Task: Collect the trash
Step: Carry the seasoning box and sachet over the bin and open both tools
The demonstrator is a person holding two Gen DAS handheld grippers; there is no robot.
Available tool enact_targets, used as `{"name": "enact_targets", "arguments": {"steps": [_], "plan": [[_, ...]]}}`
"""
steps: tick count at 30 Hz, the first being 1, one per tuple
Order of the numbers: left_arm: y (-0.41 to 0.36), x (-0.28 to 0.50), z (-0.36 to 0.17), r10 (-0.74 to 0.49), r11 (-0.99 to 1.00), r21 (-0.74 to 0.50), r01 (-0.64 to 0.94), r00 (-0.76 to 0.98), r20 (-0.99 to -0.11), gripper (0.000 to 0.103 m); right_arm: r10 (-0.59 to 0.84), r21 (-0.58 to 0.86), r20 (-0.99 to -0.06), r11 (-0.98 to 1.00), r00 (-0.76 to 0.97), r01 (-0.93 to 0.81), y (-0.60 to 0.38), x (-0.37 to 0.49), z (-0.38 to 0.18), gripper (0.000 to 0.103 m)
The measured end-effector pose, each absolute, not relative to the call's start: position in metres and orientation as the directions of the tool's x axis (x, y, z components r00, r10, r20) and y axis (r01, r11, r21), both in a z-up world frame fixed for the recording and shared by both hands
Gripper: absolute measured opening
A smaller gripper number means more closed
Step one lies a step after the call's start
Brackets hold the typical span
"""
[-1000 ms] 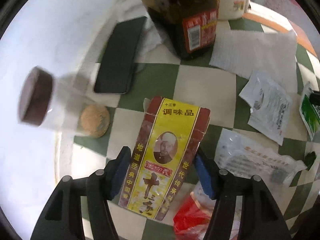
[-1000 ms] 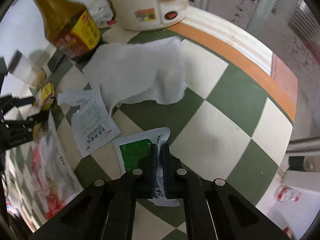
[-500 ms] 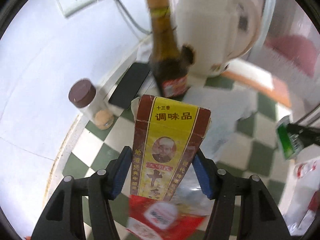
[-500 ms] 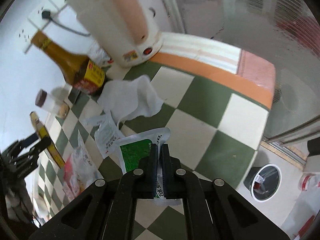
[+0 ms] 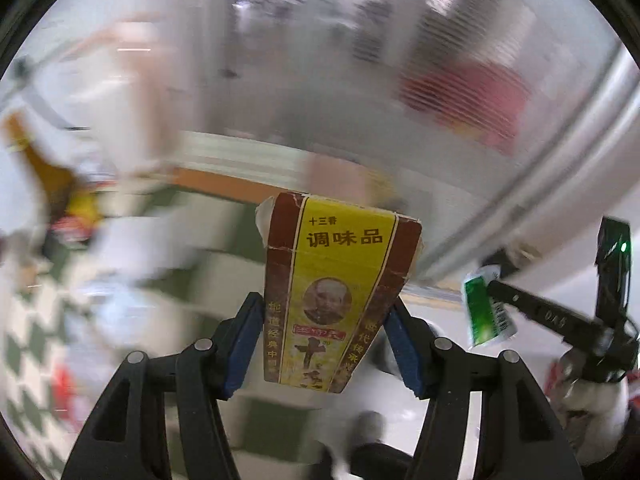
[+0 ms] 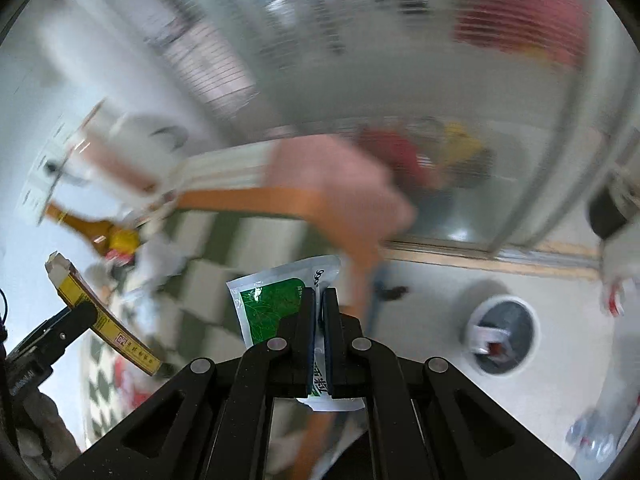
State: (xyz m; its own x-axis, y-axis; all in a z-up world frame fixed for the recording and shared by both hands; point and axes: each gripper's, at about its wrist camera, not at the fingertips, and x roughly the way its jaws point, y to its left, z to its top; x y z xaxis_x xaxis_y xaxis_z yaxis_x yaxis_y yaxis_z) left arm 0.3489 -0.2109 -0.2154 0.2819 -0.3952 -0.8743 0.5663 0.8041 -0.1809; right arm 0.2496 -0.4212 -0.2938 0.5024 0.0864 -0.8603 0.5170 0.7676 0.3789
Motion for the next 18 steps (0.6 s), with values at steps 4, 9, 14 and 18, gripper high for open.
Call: {"name": "enact_targets", "arguments": {"steps": [4,9,14,18], "plan": [[-0.323,0.302,-0.274,-0.432,0.712,-0.259,0.652,0.117,-0.894,0.058,0.011,0.326,-0.904,0.666,0.428,0.671,-0.501,0.165,-0.346,0.004],[-0.440,0.242,-0.398,-0.377,0.646,-0.324,0.691,-0.080,-0.923,0.058,0.005,0.260,-0.955,0.491,0.296,0.832,-0.590,0.063,-0.462,0.004],[-0.518,0.211,-0.562,-0.272,0.651,-0.362,0.667,-0.239,-0.932,0.058,0.095,0.249,-0.968,0.358,0.230,0.900,-0.650,0.008,-0.619,0.004],[-0.558,0.203,-0.679,-0.189,0.674,-0.354,0.649,-0.312,-0.931,0.058,0.143,0.259,-0.964,0.328,0.224,0.908,-0.675,0.004,-0.725,0.004]]}}
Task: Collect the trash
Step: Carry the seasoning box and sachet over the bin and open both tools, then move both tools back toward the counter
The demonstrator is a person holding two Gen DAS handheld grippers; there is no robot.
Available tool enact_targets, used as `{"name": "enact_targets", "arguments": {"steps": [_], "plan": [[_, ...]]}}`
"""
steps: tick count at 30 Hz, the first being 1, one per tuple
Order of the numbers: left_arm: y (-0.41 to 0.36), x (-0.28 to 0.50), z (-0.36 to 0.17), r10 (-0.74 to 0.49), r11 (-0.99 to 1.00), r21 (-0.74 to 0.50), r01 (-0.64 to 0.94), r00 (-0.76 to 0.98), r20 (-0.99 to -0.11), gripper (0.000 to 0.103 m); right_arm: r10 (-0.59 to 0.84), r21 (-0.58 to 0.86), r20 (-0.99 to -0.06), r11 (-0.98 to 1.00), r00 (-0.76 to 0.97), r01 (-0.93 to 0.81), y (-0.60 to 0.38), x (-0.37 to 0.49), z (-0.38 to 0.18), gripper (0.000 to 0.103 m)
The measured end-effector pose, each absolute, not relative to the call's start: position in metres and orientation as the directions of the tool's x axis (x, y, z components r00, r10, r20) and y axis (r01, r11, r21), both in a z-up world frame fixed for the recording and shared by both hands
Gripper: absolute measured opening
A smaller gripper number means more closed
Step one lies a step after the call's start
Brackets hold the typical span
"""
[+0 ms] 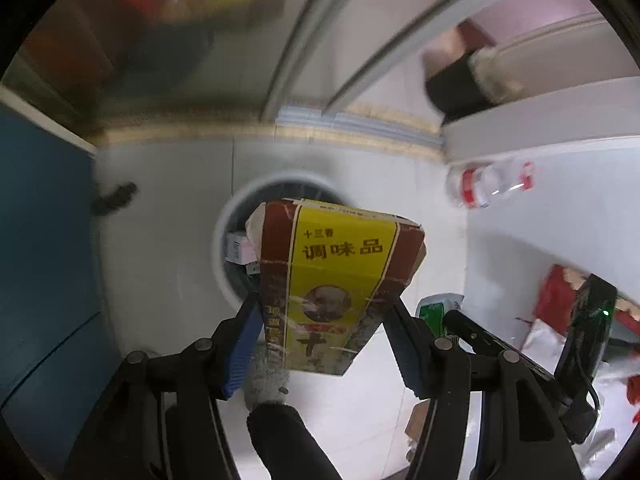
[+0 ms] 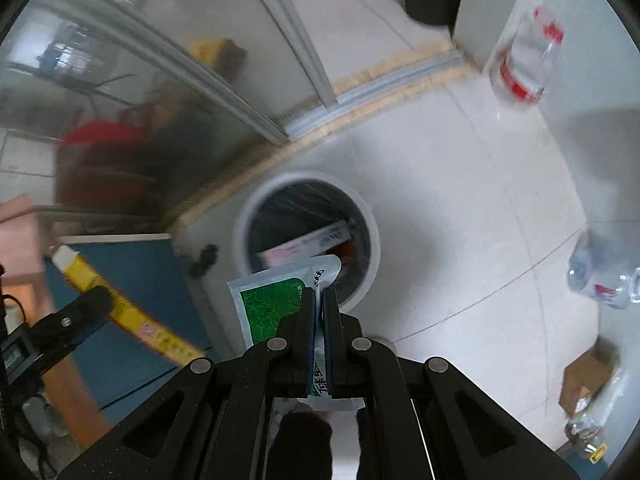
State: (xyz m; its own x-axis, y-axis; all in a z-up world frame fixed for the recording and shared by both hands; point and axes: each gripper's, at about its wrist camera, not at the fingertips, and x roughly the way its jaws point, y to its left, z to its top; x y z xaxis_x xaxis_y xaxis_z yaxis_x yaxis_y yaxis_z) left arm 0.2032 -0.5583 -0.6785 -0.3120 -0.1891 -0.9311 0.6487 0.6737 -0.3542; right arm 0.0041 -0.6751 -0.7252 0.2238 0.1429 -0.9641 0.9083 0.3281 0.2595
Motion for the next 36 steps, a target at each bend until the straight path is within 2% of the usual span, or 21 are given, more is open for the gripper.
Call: {"name": "enact_targets", "arguments": {"steps": [3,4,6,7,8,9,10,12,15,18,22,29,36], "plan": [[-0.578,0.204,-0.744,-0.139,0.675,-0.330,0.660,-0.325,-0.935,0.058,0.160,0.281,-0.958,0.337,0.240,0.898,-0.687,0.014,-0.796,0.004],[-0.584,0.200,-0.759,-0.124,0.671,-0.317,0.671,-0.320,-0.939,0.062,0.178,0.292,-0.953,0.338,0.244,0.894,-0.690,0.017,-0.817,0.006],[-0.587,0.201,-0.778,-0.112,0.670,-0.304,0.677,-0.312,-0.943,0.081,0.201,0.303,-0.948,0.327,0.248,0.895,-0.690,0.024,-0.847,0.011],[-0.585,0.202,-0.787,-0.103,0.675,-0.296,0.675,-0.311,-0.945,0.097,0.207,0.300,-0.948,0.328,0.242,0.896,-0.692,0.028,-0.866,0.017],[-0.584,0.202,-0.794,-0.091,0.679,-0.282,0.678,-0.303,-0.949,0.101,0.205,0.285,-0.952,0.335,0.225,0.898,-0.692,0.029,-0.878,0.021],[-0.581,0.205,-0.795,-0.083,0.681,-0.263,0.684,-0.285,-0.955,0.101,0.198,0.271,-0.957,0.340,0.214,0.901,-0.693,0.031,-0.884,0.036],[-0.577,0.206,-0.796,-0.077,0.679,-0.247,0.691,-0.267,-0.961,0.101,0.190,0.265,-0.959,0.343,0.210,0.901,-0.691,0.030,-0.888,0.055],[-0.570,0.206,-0.791,-0.073,0.679,-0.216,0.702,-0.228,-0.971,0.101,0.168,0.241,-0.967,0.350,0.192,0.905,-0.689,0.027,-0.890,0.071],[-0.558,0.205,-0.775,-0.062,0.677,-0.131,0.725,-0.121,-0.991,0.101,0.140,0.195,-0.978,0.384,0.152,0.902,-0.683,0.024,-0.876,0.102],[-0.546,0.201,-0.746,-0.056,0.660,-0.044,0.750,-0.010,-0.998,0.101,0.118,0.171,-0.984,0.420,0.133,0.891,-0.678,0.024,-0.864,0.103],[-0.533,0.200,-0.709,-0.059,0.664,-0.010,0.747,0.039,-0.997,0.101,0.036,0.103,-0.995,0.510,0.098,0.854,-0.661,0.026,-0.804,0.103],[-0.516,0.183,-0.624,-0.091,0.657,0.017,0.754,0.101,-0.991,0.101,-0.041,0.078,-0.992,0.536,0.118,0.840,-0.643,0.008,-0.693,0.103],[-0.496,0.157,-0.515,-0.146,0.648,0.011,0.761,0.139,-0.979,0.101,-0.094,0.076,-0.985,0.527,0.148,0.846,-0.628,-0.022,-0.583,0.103]]}}
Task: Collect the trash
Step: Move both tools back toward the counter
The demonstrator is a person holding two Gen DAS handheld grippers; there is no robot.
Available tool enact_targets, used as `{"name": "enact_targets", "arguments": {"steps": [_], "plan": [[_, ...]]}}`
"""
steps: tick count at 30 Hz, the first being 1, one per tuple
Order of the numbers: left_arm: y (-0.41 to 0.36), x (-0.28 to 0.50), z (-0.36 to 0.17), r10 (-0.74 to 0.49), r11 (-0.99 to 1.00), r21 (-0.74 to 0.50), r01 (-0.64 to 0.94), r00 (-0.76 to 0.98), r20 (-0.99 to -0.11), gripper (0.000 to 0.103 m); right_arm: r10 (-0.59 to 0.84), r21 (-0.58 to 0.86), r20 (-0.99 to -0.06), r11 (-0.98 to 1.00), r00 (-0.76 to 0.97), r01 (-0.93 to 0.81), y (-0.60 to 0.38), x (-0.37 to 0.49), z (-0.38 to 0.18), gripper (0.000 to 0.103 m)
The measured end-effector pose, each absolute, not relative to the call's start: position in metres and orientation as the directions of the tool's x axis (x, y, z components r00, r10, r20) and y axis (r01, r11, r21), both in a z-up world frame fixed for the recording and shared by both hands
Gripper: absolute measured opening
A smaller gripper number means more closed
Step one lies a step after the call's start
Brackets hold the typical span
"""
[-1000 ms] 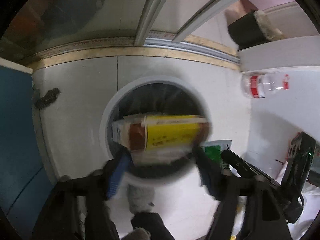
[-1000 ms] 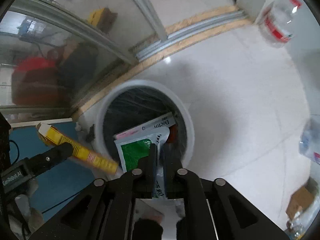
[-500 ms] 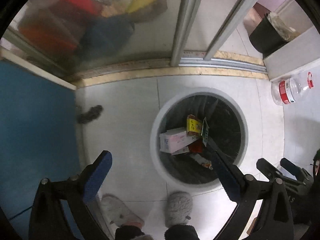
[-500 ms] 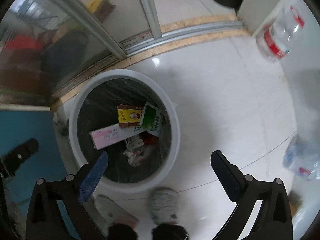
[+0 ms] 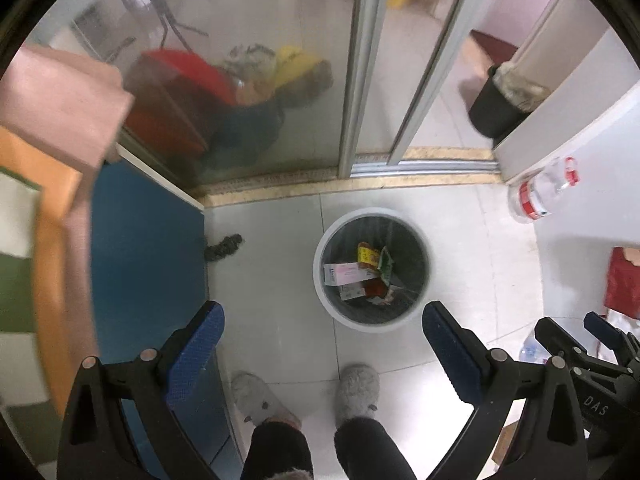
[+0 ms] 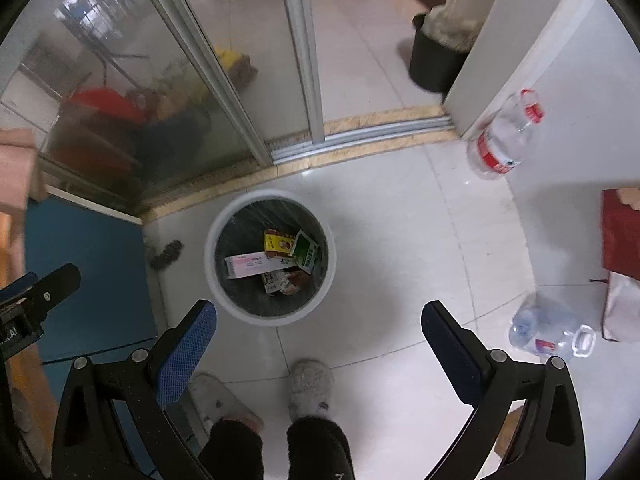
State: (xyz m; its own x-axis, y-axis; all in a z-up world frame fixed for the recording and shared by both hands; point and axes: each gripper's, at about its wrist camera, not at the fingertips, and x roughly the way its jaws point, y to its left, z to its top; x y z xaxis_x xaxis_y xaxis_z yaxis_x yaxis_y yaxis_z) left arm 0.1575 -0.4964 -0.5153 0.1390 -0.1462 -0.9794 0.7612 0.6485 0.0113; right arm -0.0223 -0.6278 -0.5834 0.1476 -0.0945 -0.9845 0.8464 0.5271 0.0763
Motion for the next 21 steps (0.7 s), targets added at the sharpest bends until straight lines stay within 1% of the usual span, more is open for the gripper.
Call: {"name": "enact_targets", "arguments": {"steps": [1,2,3,6,12,17,21], "plan": [[-0.492,0.153,-0.498,-0.153,0.648,0.011,0.762,0.144,-0.978,0.101,-0.102,0.079,-0.983,0.524,0.154,0.848,-0.620,-0.032,-0.548,0.103],[-0.489,0.149,-0.483,-0.161,0.648,0.005,0.762,0.144,-0.976,0.101,-0.103,0.082,-0.982,0.523,0.159,0.848,-0.617,-0.036,-0.534,0.103],[-0.485,0.145,-0.467,-0.168,0.649,0.002,0.761,0.146,-0.975,0.101,-0.103,0.082,-0.982,0.523,0.159,0.848,-0.617,-0.036,-0.534,0.103],[-0.471,0.134,-0.423,-0.183,0.656,-0.012,0.755,0.144,-0.973,0.101,-0.110,0.096,-0.978,0.528,0.180,0.844,-0.599,-0.054,-0.463,0.103],[-0.448,0.119,-0.352,-0.221,0.673,-0.049,0.738,0.137,-0.966,0.101,-0.147,0.099,-0.966,0.546,0.212,0.832,-0.582,-0.074,-0.368,0.103],[-0.431,0.120,-0.316,-0.264,0.686,-0.093,0.722,0.129,-0.956,0.101,-0.167,0.104,-0.957,0.562,0.236,0.821,-0.569,-0.074,-0.317,0.103],[-0.413,0.142,-0.294,-0.285,0.717,-0.106,0.689,0.152,-0.946,0.101,-0.132,0.142,-0.956,0.570,0.261,0.809,-0.562,-0.055,-0.299,0.103]]}}
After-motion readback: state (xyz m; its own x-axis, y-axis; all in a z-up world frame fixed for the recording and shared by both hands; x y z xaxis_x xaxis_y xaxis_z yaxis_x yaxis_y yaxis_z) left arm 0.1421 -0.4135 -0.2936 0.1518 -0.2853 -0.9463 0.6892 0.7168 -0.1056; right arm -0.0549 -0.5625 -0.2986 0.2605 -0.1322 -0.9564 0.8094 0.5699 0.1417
